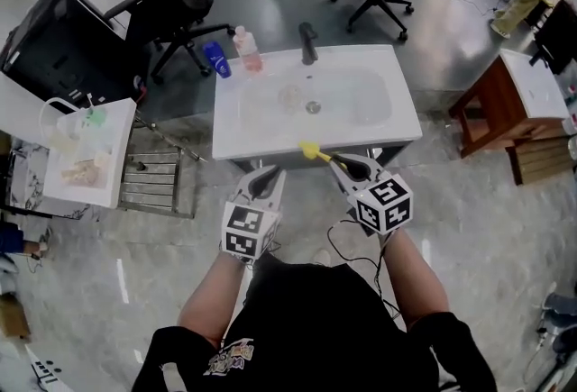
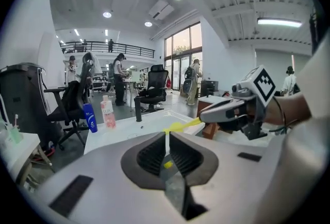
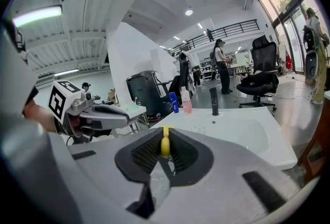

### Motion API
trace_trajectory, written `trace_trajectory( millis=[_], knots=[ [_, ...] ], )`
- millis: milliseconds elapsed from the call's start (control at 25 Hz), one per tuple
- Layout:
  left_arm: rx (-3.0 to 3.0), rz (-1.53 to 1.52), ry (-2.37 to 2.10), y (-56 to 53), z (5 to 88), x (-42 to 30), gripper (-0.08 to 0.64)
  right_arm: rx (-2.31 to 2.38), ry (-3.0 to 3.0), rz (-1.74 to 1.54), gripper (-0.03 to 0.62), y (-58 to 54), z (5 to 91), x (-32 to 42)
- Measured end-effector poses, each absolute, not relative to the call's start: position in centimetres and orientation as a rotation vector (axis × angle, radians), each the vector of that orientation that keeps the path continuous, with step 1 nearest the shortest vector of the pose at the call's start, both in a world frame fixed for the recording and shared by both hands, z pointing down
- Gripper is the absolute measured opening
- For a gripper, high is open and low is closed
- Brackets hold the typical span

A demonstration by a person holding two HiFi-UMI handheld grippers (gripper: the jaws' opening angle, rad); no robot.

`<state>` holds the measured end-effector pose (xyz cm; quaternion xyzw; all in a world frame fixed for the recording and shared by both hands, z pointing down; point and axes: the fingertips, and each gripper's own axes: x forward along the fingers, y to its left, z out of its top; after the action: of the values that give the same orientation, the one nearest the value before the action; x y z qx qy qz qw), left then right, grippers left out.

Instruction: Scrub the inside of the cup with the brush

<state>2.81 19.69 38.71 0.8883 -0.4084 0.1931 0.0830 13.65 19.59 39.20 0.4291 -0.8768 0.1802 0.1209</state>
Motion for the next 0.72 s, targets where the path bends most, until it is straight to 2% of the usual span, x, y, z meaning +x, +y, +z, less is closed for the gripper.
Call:
trace_trajectory(
  millis=[720],
  knots=[
    [2.664,0.532,-1.081,18.4,39.6,-5.3,0.023,1.450,-2.487,0.673,0.037,18.4,40.6,7.0]
  ],
)
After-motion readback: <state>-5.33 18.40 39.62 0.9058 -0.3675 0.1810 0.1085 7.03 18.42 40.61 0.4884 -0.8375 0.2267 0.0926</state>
